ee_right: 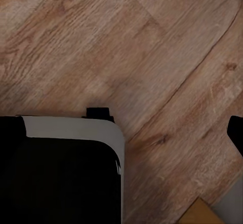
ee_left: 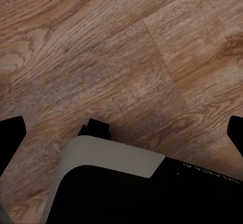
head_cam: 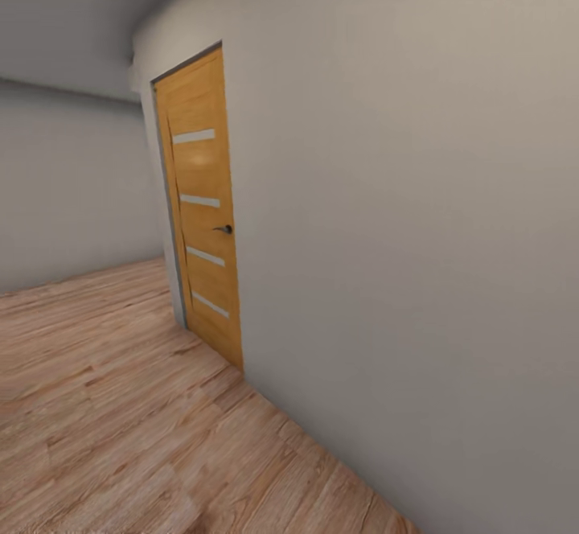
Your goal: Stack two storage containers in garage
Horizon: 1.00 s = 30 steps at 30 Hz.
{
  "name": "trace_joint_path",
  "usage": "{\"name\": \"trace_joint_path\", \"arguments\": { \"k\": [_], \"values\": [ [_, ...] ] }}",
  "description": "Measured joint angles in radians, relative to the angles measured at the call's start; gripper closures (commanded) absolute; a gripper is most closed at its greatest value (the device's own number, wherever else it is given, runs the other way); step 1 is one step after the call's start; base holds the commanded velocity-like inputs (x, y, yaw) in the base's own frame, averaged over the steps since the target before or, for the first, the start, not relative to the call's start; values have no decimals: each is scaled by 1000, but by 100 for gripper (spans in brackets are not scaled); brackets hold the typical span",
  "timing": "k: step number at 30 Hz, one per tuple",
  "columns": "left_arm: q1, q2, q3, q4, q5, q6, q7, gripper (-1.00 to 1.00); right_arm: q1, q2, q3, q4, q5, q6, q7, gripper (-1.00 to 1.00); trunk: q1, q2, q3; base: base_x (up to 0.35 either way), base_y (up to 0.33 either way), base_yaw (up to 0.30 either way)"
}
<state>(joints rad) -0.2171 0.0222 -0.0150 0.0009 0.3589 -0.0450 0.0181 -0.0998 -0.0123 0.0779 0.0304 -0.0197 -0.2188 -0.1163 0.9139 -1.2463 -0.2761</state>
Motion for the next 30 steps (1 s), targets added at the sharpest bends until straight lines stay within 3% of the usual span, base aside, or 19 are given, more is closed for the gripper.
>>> {"name": "trace_joint_path", "arguments": {
  "k": [30],
  "values": [
    [0,-1,0,0,0,2,0,-100,0,0,0,0,0,2,-2,-100,0,0,15,4,0,271]
  ]
}}
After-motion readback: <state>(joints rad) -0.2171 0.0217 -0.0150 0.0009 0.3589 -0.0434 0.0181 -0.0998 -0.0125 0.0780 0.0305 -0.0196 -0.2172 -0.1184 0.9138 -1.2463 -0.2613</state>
